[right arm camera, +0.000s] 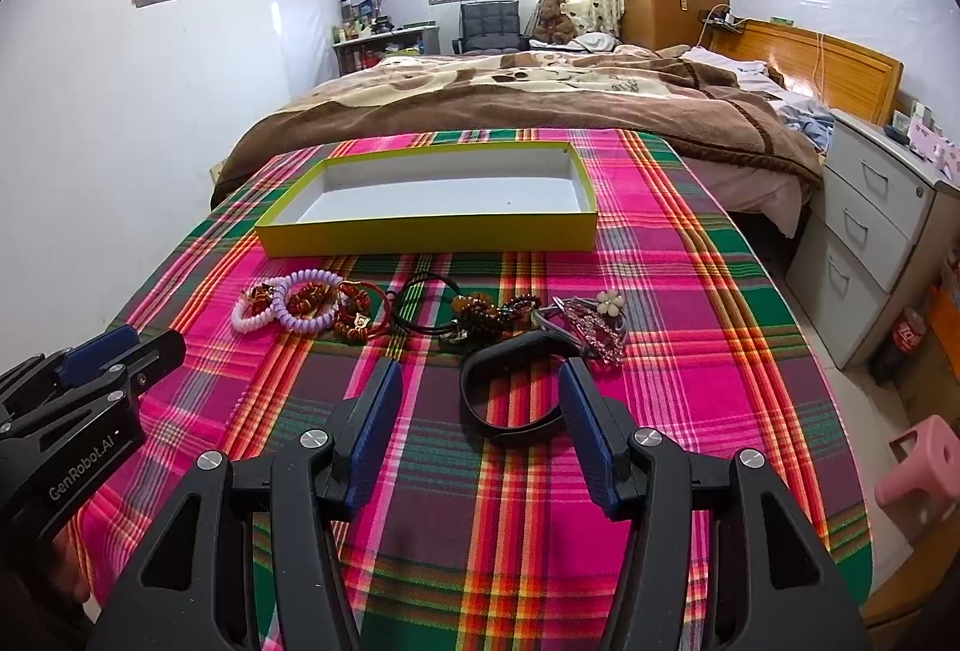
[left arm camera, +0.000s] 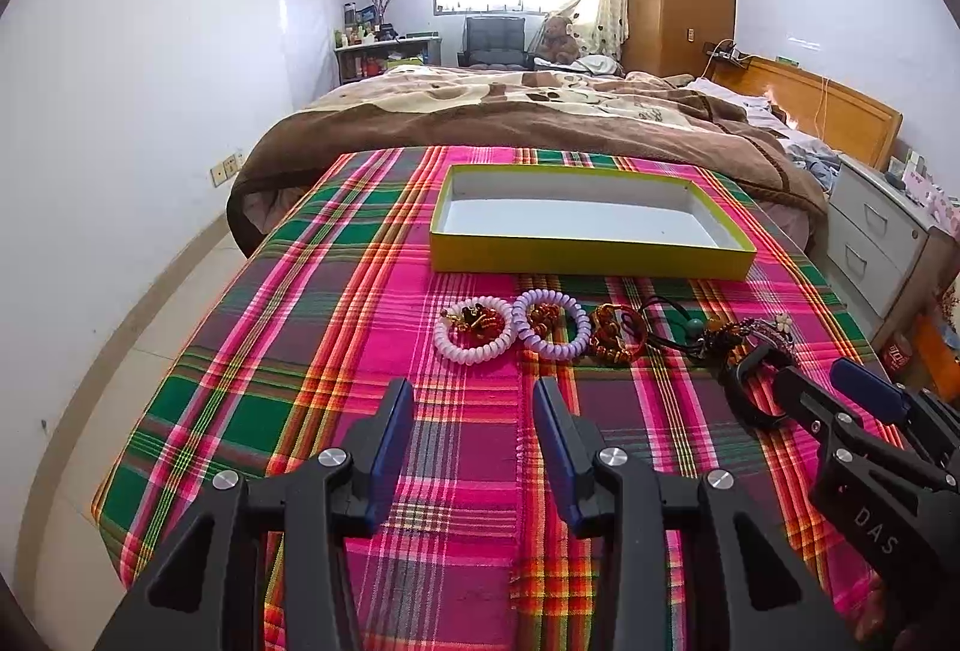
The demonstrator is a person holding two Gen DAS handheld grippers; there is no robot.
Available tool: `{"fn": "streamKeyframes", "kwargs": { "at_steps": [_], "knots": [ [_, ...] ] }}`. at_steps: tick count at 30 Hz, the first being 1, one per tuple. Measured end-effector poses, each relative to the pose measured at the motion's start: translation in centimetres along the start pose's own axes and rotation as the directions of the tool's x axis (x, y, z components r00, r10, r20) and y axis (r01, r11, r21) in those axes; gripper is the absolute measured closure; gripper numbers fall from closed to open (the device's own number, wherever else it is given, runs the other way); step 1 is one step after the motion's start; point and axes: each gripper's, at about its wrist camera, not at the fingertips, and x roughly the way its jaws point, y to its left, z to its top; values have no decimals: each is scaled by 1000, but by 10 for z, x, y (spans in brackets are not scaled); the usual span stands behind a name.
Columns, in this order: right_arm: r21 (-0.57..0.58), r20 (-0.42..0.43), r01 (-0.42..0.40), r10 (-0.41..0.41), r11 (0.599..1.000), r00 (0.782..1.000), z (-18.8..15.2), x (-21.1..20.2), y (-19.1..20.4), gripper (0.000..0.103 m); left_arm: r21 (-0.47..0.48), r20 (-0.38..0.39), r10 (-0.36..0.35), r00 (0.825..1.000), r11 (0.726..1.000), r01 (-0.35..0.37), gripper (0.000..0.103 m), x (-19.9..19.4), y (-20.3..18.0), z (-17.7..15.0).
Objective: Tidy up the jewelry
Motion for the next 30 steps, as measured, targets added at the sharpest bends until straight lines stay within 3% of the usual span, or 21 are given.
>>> {"fn": "streamKeyframes", "kwargs": {
  "at_steps": [30],
  "knots": [
    [3, 9, 3, -3, 1000, 1000, -1, -9, -1, 48, 7, 20, 7, 1000, 1000, -7, 62, -14, 2, 0]
  ]
}}
